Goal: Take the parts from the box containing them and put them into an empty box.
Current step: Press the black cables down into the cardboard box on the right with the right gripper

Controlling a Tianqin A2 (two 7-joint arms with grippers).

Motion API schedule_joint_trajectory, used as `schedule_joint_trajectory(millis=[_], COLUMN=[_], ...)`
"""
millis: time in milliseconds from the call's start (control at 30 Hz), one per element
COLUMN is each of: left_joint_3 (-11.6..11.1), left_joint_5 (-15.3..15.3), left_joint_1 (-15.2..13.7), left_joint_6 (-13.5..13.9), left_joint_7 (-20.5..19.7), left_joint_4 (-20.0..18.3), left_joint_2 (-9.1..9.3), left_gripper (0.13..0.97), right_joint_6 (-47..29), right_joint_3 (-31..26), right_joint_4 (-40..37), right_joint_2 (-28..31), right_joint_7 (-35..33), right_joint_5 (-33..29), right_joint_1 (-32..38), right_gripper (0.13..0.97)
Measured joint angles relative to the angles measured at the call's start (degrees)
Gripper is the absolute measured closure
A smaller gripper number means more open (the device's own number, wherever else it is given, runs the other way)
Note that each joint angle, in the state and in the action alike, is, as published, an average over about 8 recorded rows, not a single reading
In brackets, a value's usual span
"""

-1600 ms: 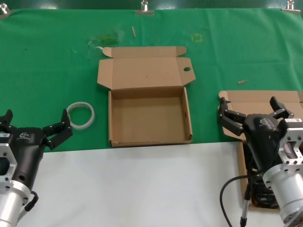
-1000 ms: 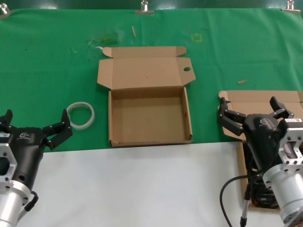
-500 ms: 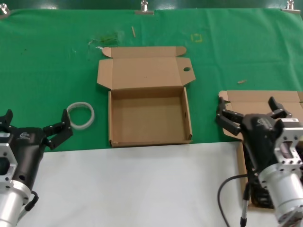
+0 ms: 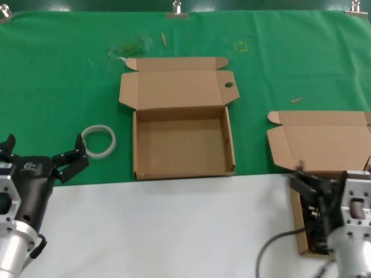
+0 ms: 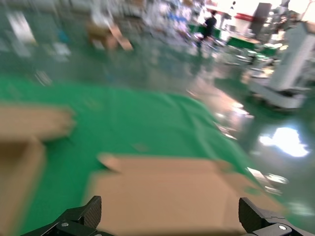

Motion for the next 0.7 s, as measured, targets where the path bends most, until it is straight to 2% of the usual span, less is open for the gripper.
schedule_joint_trajectory(millis=[233,500,700], left_joint_3=[0.00,0.00,0.00], left_joint_5=[0.01,0.01,0.01], left_joint_1=[0.00,0.00,0.00], left_joint_6=[0.00,0.00,0.00], left_joint_7=[0.00,0.00,-0.03], left_joint_4=[0.00,0.00,0.00], left_joint_2=[0.00,0.00,0.00], left_gripper=[0.132,0.132,0.132], right_joint_6=[11.04,16.57,20.32], right_joint_3=[4.88,9.85,11.40], right_joint_4=[1.39,-0.46,-3.10], right_joint_2=[0.00,0.00,-0.02], right_joint_7=[-18.65,-39.55,-55.40], right_joint_5=[3.58,9.60,17.44], right_joint_1=[-1.58,2.00,6.12], right_gripper=[0.129,0.129,0.129])
